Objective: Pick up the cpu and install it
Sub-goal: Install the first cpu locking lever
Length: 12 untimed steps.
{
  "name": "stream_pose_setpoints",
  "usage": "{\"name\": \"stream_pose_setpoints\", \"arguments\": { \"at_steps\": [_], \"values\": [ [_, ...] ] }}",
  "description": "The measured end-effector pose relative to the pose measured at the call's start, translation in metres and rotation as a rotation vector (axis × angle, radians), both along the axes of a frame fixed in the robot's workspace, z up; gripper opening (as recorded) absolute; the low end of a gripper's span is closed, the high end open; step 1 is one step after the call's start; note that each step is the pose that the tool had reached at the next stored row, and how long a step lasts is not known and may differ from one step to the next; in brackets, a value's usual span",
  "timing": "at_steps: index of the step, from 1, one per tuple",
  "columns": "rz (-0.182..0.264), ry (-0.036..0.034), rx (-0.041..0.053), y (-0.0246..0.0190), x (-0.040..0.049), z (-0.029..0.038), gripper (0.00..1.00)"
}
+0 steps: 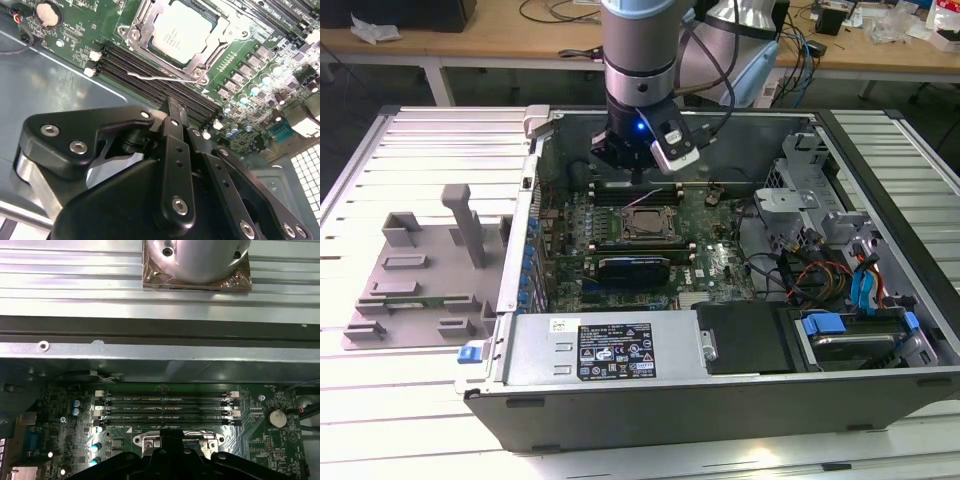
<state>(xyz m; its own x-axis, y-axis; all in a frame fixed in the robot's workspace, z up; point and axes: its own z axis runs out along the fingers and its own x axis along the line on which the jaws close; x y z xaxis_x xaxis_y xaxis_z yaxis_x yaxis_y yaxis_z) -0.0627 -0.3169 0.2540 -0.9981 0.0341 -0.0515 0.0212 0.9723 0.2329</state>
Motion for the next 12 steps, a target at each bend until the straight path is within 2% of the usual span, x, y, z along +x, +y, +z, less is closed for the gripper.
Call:
{"name": "stream_pose_setpoints", "arguments": {
  "at_steps": [1,3,7,12],
  "values": [
    [-0.033,0.0,0.0001,0.0,0.0,-0.003,0.11],
    [-0.058,0.0,0.0,0.0,0.0,-0.0062,0.11],
    [-0.137,0.0,0.0,0.0,0.0005,-0.0175,0.11],
    [-0.239,0.0,0.0,0.0,0.001,-0.0247,0.11]
  ]
}}
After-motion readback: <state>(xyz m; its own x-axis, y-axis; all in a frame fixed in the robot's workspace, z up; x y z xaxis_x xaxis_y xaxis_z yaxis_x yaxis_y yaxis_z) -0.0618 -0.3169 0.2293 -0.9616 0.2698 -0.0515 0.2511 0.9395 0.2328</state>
